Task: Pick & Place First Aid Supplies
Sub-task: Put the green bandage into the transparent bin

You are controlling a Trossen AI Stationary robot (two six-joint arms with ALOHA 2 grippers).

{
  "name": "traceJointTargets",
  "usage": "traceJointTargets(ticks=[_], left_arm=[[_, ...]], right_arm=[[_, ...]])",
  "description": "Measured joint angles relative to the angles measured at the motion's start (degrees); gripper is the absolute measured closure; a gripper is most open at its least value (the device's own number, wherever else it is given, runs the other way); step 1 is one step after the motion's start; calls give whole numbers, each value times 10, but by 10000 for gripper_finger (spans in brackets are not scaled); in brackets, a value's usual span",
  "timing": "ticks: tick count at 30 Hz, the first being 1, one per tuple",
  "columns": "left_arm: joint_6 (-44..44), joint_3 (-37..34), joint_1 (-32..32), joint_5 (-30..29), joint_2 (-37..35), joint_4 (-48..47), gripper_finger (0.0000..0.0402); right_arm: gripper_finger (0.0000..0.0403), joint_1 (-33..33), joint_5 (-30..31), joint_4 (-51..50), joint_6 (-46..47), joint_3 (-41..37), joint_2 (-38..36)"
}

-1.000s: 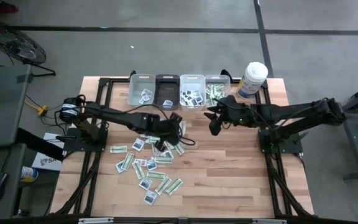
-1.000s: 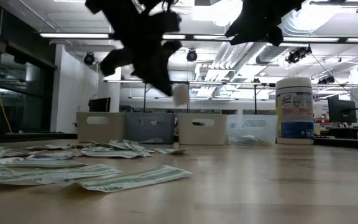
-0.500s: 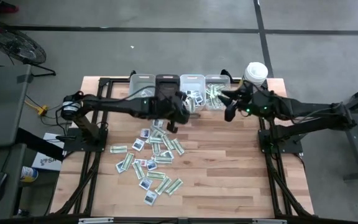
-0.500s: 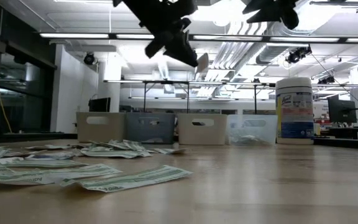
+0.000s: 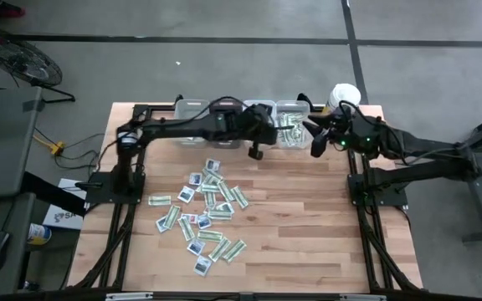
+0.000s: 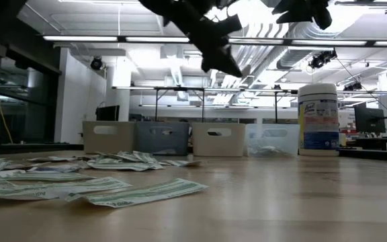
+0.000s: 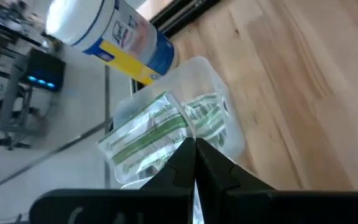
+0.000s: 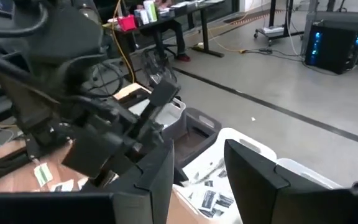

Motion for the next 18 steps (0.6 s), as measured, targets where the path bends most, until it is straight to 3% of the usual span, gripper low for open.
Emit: traceJointTargets(ticks=[10,18], left_arm=[[-31,175,4,15,146,-65,401],[-49,189,9,11,189,-57,401]], right_arm=[[267,-5,5,-10,1,0,-36],[267,-5,6,-11,0,0,-56]])
